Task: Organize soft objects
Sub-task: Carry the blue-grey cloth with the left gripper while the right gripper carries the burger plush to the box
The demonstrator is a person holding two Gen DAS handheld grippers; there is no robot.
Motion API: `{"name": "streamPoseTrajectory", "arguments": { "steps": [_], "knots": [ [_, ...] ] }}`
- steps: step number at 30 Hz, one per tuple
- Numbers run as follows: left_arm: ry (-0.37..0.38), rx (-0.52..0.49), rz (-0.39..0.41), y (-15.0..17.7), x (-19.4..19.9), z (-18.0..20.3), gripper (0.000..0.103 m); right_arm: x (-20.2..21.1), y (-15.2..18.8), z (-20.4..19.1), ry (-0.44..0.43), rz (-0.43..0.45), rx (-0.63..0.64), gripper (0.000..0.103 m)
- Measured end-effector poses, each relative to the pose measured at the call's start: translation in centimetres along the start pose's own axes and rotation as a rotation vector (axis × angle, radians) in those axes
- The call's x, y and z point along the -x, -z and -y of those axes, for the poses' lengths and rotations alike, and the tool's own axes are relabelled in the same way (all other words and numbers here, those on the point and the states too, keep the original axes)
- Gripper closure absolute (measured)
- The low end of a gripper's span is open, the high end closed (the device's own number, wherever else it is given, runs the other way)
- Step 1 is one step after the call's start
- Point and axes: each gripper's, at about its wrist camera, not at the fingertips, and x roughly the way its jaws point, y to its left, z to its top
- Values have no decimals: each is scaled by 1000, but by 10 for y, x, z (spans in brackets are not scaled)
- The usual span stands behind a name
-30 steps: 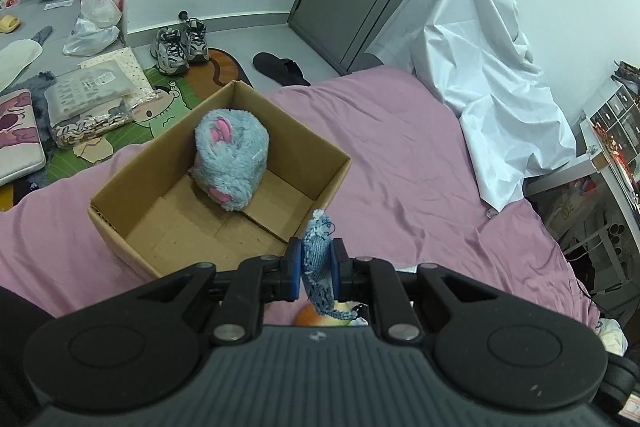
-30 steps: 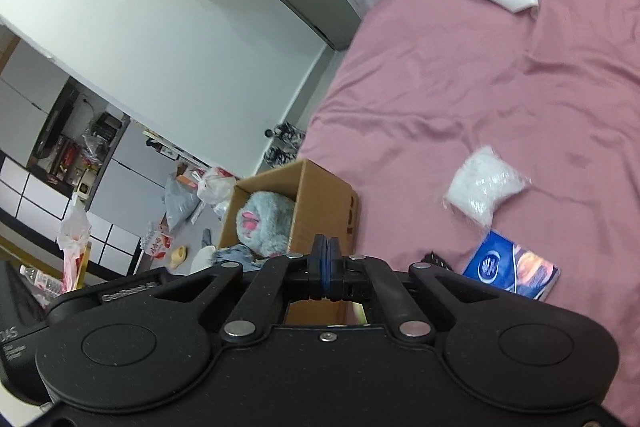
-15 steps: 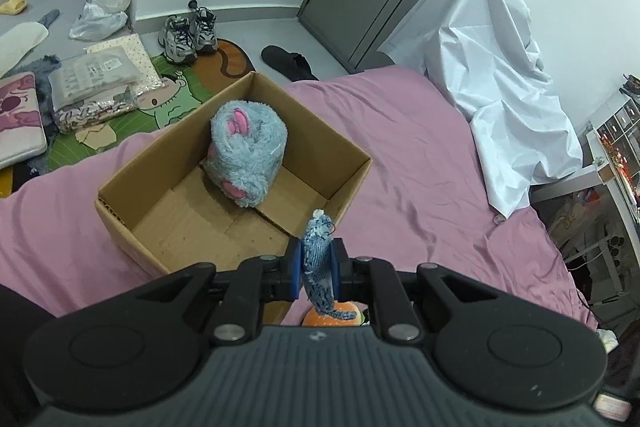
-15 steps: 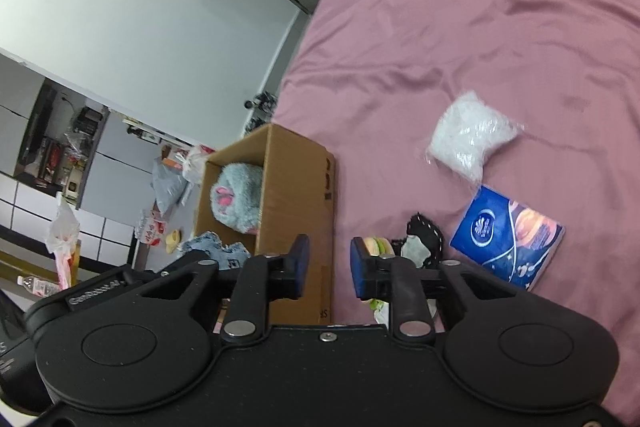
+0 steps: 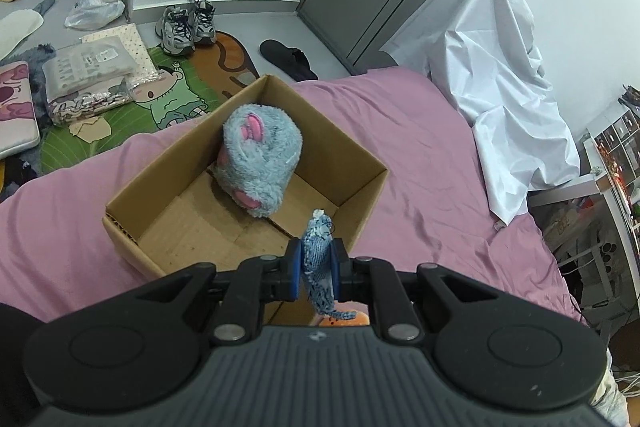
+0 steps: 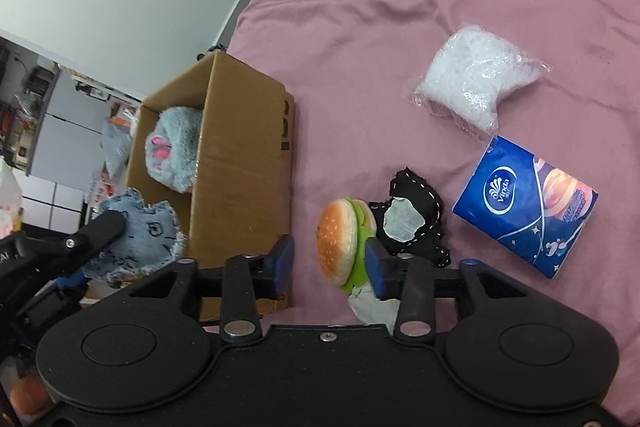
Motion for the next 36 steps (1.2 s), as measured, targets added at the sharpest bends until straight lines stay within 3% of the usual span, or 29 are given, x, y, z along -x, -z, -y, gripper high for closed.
{"name": "streamPoseTrajectory", "arguments": {
  "steps": [8,11,13,27,36],
  "knots": [
    [1,16,-10,-7,-4,-14,90,-22,0,-1,72,-28,2,54],
    [-5,20,-10,-9,-2,-20,90,-32,1,-1,97,-46,-9,83],
    [-10,21,-8,-12,-1,-24,90,-30,1,-3,100,-37,-1,85],
    [-37,23,29,-36,10,-40,89,10,-10,-28,34,100,51,86],
    [-51,20,12,-43,-3,-46,89,30,-18,-36,-11,209,72,86]
  ]
}}
